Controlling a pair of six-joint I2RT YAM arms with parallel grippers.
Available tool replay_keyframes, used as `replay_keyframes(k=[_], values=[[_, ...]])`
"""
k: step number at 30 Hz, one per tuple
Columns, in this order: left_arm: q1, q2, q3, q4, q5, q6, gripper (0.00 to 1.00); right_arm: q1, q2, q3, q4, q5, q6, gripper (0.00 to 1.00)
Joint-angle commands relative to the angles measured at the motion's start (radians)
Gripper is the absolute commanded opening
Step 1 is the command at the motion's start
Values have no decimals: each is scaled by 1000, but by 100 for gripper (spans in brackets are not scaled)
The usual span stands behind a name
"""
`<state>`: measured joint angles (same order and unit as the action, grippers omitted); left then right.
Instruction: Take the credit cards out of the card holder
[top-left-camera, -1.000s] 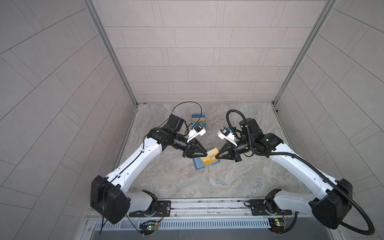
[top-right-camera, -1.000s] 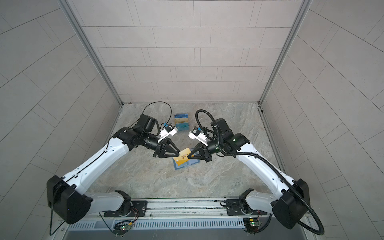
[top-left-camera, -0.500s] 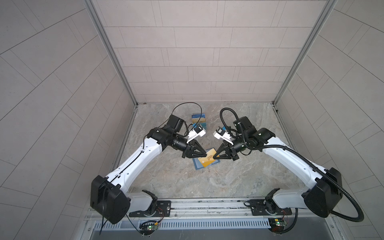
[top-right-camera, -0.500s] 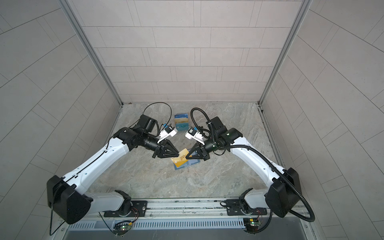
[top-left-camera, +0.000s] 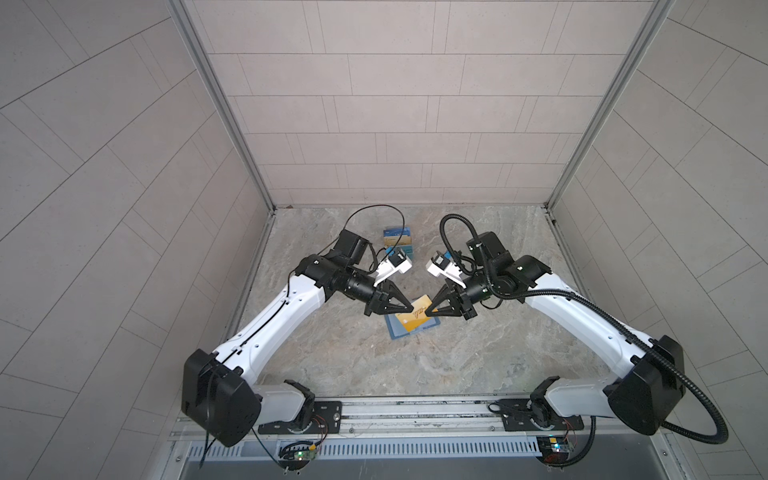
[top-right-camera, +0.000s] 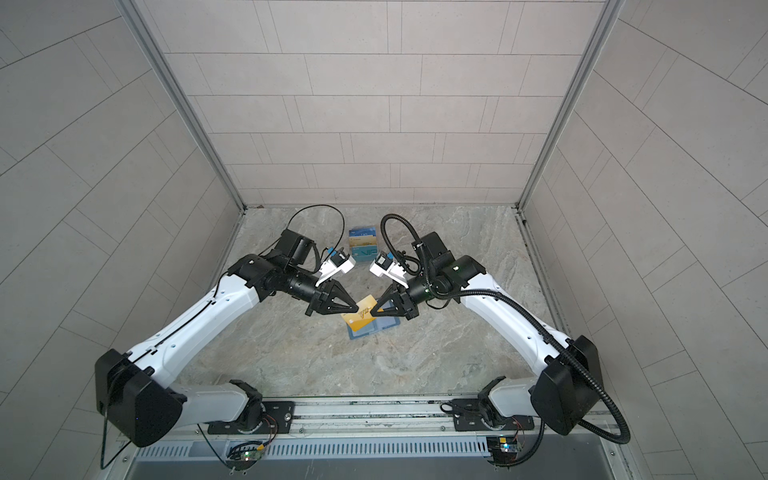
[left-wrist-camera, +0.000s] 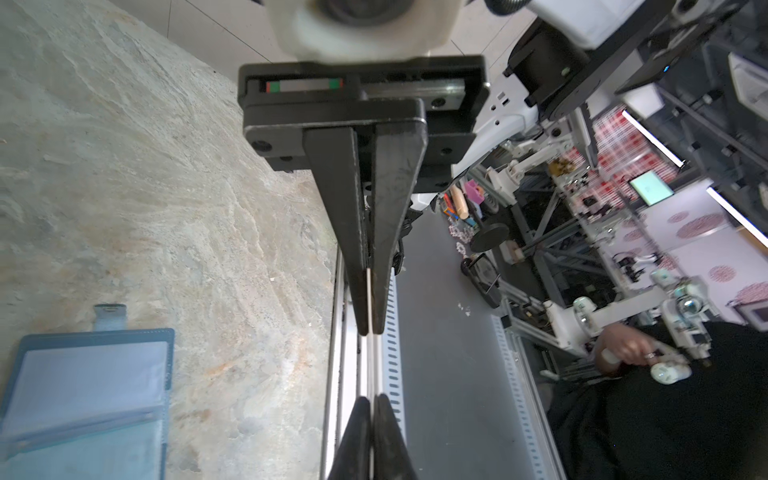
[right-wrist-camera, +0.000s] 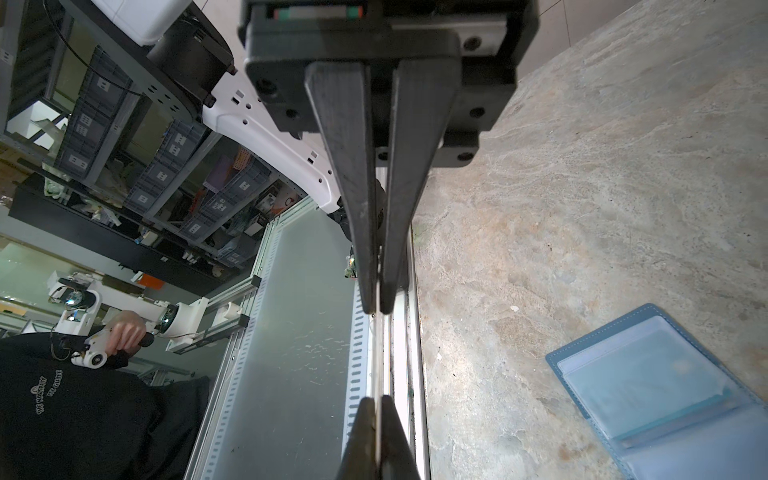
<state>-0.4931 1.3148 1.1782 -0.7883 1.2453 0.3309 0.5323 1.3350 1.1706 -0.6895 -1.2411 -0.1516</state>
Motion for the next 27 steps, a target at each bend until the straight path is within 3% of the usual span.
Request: replay_keyframes(k=[1, 3, 6, 9, 15, 19, 27], values=[[-2, -1, 29, -1, -37, -3, 1, 6, -21, 2, 54, 24, 23, 0], [-1, -5, 29, 13, -65, -20, 0, 3, -27, -5, 79, 57, 54, 2], [-1, -10, 35, 21, -124, -36, 0, 4, -38, -23, 114, 113, 94, 31], [31, -12, 42, 35, -166, -43, 0, 4, -50, -43, 144, 220, 149, 46], [134, 69, 152, 29, -463, -33, 0, 1, -72, -80, 185, 475, 236, 57], [150, 156, 270, -31, -649, 69, 0, 1, -90, -96, 180, 654, 267, 62], [150, 224, 313, 33, -776, 250, 0, -1, -135, -131, 189, 930, 315, 66]])
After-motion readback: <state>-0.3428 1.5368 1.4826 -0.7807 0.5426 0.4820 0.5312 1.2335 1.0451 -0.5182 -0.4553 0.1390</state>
